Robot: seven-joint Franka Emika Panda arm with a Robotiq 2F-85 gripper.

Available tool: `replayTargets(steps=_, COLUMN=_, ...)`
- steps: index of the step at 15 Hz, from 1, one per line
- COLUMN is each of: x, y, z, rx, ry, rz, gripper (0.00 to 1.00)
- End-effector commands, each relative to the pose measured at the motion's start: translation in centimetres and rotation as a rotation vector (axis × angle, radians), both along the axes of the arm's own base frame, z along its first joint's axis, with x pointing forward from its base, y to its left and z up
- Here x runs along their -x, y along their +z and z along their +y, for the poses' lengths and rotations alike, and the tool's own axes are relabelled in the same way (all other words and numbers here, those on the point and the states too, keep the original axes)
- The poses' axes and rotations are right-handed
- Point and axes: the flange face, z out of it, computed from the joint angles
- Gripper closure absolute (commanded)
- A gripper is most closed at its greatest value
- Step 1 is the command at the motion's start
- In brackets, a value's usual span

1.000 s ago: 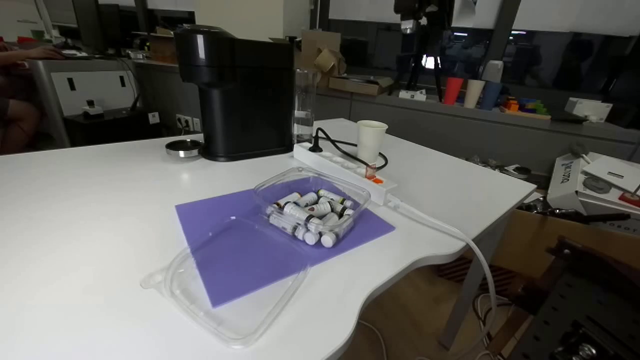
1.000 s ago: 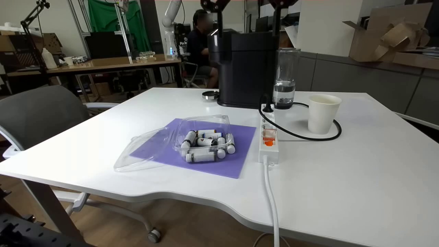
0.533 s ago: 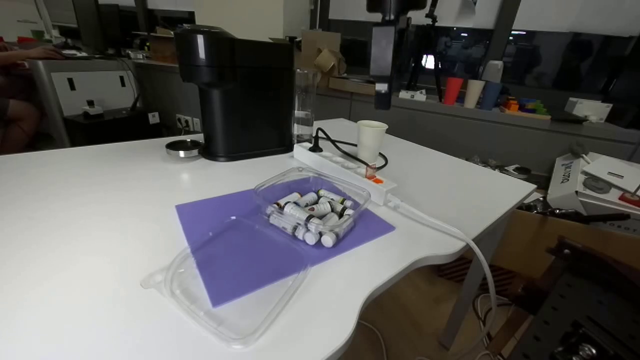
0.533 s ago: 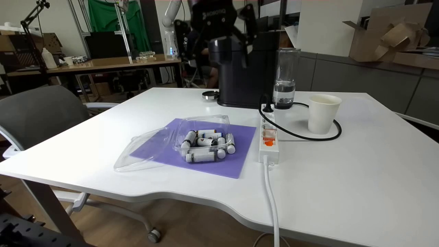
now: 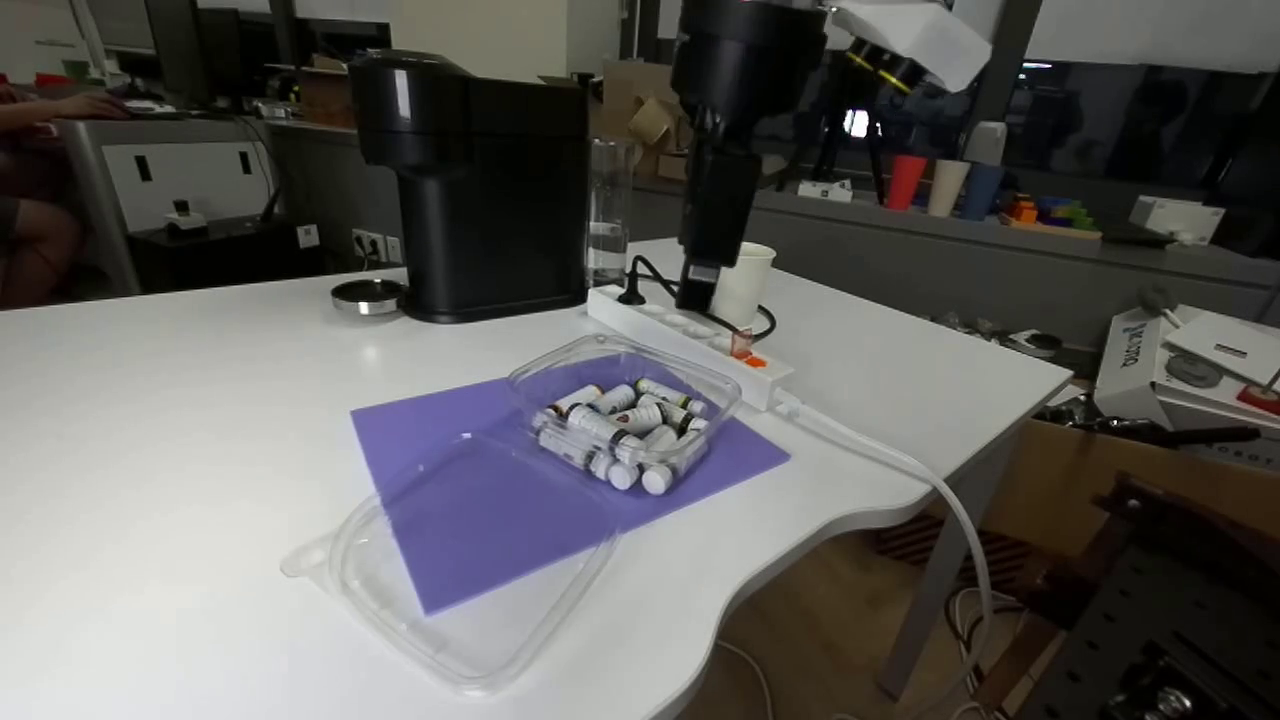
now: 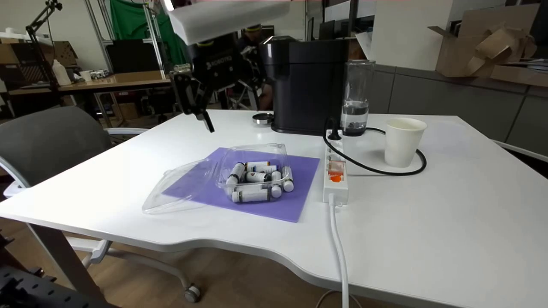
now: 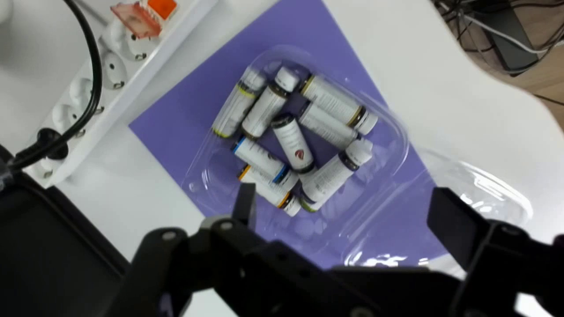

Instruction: Close the lid of the bowl

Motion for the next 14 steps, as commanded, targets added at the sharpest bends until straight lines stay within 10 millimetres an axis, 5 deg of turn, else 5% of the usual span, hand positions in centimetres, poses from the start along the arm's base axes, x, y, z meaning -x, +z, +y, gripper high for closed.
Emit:
replayTargets(steps=1, x=-0.3, y=0.0, z=0.4, rx=-0.012, ry=0.012, rz=-0.016, gripper=0.0)
replayTargets(steps=4, x=-0.6, y=0.1, z=0.8, rx=-0.017, ry=0.023, rz=-0.027, gripper=0.0)
replayTargets(steps=14, x=1.7, y=-7.9, z=5.4, rx=0.116, ry=0.399, rz=0.317, gripper=0.0)
